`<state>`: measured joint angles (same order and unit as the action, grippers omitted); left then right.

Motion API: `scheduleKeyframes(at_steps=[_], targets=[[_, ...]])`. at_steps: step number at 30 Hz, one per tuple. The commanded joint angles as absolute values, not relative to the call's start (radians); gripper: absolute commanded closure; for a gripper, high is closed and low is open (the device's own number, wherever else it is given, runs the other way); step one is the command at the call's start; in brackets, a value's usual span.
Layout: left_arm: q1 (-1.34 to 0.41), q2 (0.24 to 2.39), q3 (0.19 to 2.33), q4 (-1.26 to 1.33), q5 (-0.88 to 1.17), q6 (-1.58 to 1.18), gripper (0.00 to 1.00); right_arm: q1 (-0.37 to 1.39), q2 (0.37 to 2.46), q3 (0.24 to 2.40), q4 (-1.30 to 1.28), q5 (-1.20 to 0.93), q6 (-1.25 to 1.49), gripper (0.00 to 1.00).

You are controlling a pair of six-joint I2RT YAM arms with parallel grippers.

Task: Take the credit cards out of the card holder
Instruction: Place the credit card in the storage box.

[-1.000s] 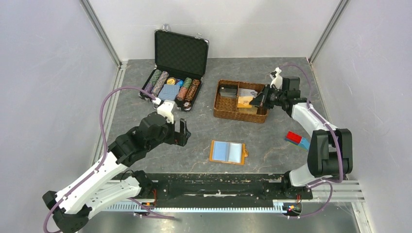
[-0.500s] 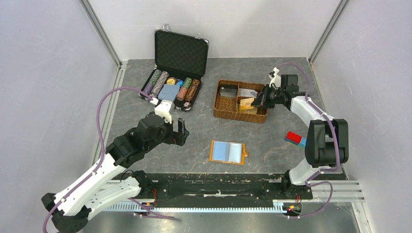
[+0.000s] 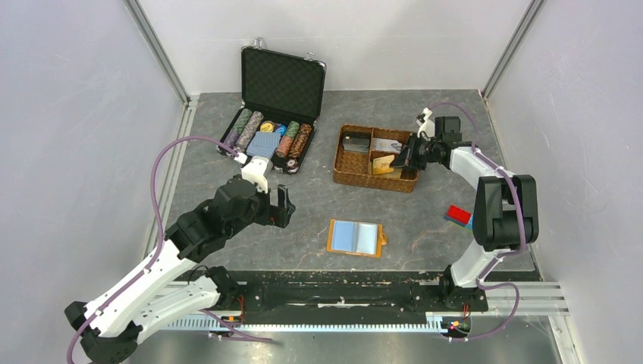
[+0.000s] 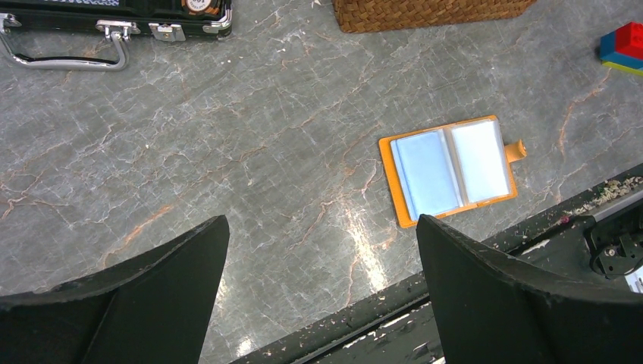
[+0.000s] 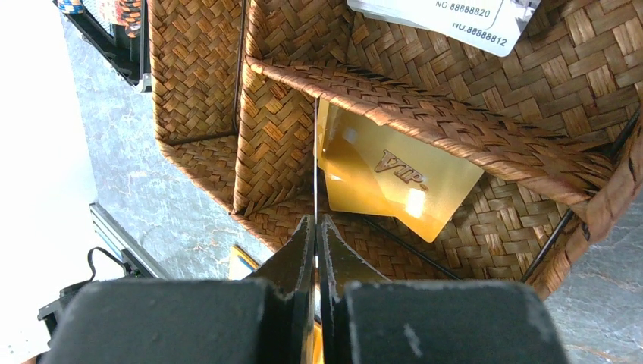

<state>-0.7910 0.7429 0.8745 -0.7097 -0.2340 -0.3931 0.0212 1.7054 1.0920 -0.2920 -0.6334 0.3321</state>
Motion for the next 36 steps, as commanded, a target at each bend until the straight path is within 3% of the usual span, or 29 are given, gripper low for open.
scheduleKeyframes(at_steps=[1, 24, 36], targets=[[-0.785, 0.732, 0.895, -0.701, -0.252, -0.333, 0.00, 0.021, 1.729, 1.132, -0.239, -0.676, 0.346, 1.00], [-0.786, 0.708, 0.890, -0.701, -0.242, -0.336, 0.00, 0.060, 1.819, 1.174, -0.227, -0.635, 0.376, 1.00], [-0.785, 0.707, 0.888, -0.698, -0.241, -0.337, 0.00, 0.060, 1.846, 1.204, -0.277, -0.555, 0.330, 0.83]])
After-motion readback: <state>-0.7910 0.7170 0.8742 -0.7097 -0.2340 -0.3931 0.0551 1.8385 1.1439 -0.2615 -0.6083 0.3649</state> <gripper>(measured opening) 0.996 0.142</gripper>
